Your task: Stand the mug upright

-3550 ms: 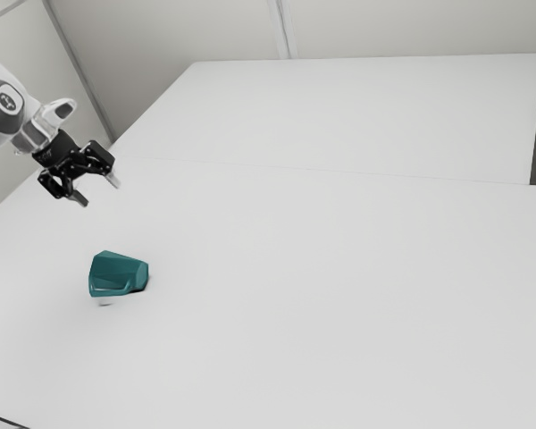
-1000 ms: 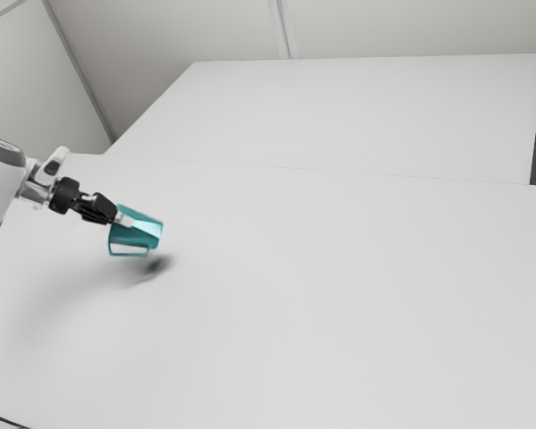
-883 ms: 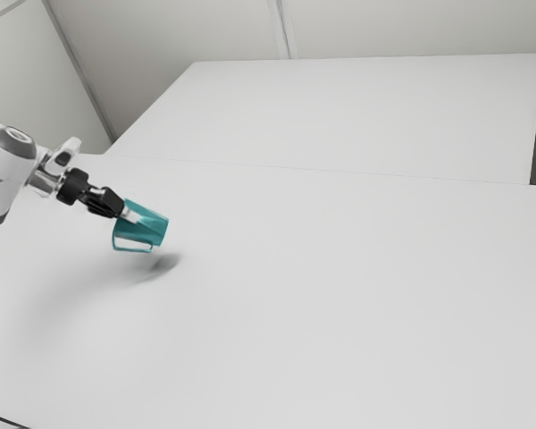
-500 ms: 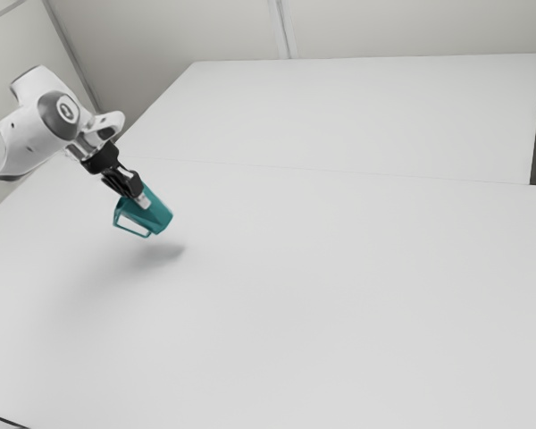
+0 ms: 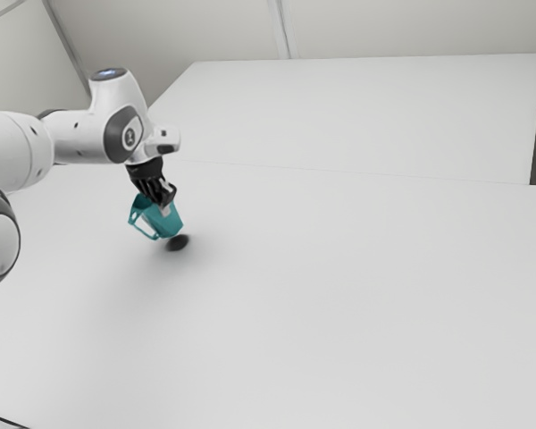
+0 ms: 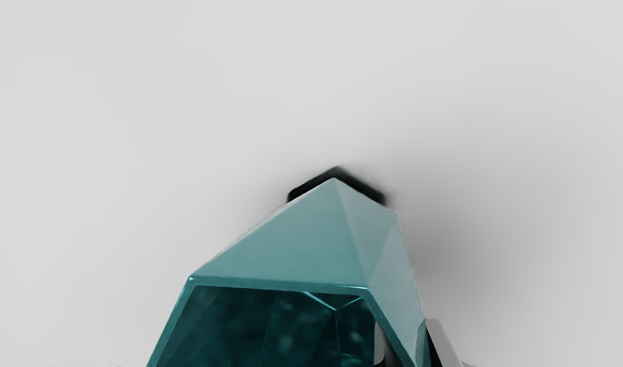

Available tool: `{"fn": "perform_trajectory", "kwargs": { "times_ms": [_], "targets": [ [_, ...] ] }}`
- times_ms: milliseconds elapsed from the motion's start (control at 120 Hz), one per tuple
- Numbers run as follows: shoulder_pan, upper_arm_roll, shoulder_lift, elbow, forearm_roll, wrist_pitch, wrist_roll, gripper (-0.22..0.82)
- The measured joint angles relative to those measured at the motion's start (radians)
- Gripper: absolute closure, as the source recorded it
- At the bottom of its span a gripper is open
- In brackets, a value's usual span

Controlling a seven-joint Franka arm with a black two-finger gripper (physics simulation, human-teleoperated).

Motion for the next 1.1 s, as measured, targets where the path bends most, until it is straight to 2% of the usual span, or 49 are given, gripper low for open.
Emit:
{"fn": "perform_trajectory", "kwargs": {
  "times_ms": [450, 783, 975, 1100],
  "targets": [
    [-0.006, -0.005, 0.073, 0.005, 0.043, 0.045, -0.199, 0.78],
    [-0.012, -0.005, 0.076, 0.007, 0.031, 0.060, -0.254, 0.25],
    [-0.033, -0.005, -0.006, 0.007, 0.030, 0.052, -0.274, 0.12],
    [-0.037, -0.006, -0.127, 0.008, 0.027, -0.009, -0.287, 0.07]
  ]
}}
